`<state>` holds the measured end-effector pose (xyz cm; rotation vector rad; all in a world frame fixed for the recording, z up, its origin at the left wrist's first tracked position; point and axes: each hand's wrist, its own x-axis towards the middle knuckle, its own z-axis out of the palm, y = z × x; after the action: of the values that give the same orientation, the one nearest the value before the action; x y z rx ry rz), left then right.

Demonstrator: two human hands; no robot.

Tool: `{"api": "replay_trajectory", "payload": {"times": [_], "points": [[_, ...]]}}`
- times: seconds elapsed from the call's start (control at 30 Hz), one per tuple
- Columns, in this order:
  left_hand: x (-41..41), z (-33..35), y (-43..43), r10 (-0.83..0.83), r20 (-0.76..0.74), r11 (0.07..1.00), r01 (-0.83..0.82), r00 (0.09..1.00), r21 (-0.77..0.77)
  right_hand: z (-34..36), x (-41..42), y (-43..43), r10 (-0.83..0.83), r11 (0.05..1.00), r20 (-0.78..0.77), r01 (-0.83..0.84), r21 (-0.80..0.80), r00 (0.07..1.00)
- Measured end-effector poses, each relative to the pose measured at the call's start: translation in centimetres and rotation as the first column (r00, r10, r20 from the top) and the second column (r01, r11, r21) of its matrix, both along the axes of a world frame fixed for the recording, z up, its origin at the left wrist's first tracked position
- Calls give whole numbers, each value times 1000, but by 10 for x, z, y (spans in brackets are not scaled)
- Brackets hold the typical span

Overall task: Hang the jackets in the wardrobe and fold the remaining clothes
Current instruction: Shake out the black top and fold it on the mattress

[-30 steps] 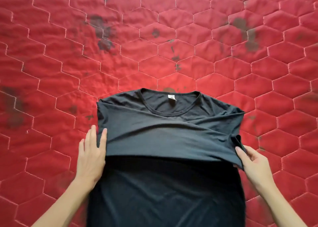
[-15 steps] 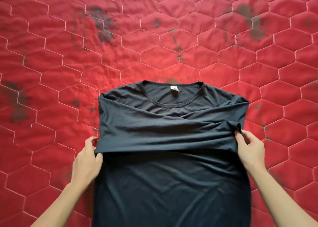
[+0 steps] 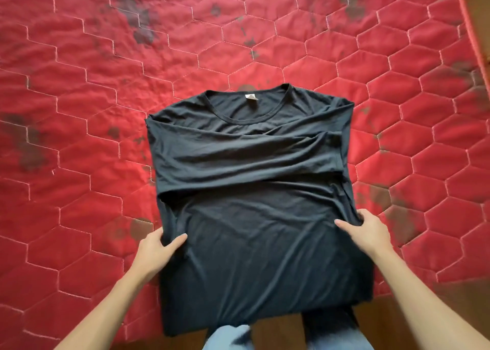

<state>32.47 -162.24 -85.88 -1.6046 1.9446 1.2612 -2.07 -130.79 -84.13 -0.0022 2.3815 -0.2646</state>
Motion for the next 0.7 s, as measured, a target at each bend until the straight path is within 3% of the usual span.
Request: {"api": "replay_trajectory", "payload": {"times": [0.17, 0.33, 0.4, 0.5, 0.57, 0.7], "points": [[45, 1, 37, 94, -42, 964, -80, 995, 252, 0, 42, 58, 5, 992, 97, 7, -127, 995], [72, 7, 91, 213, -98, 950, -182, 972, 255, -4, 66, 88, 177, 982, -99, -182, -48, 979], [80, 9, 109, 274, -109, 937, -240, 955, 253, -1, 71, 95, 136, 981, -120, -151, -126, 983], [94, 13, 129, 360, -109, 901, -315, 926, 298, 10, 78, 105, -38, 956, 79, 59, -286, 996], [104, 14, 141, 337, -107, 905, -291, 935, 310, 14, 86, 118, 10, 965, 162, 33, -261, 987], [119, 17, 169, 299, -113, 927, -260, 947, 272, 11, 99, 151, 89, 964, 173, -41, -262, 981]]}}
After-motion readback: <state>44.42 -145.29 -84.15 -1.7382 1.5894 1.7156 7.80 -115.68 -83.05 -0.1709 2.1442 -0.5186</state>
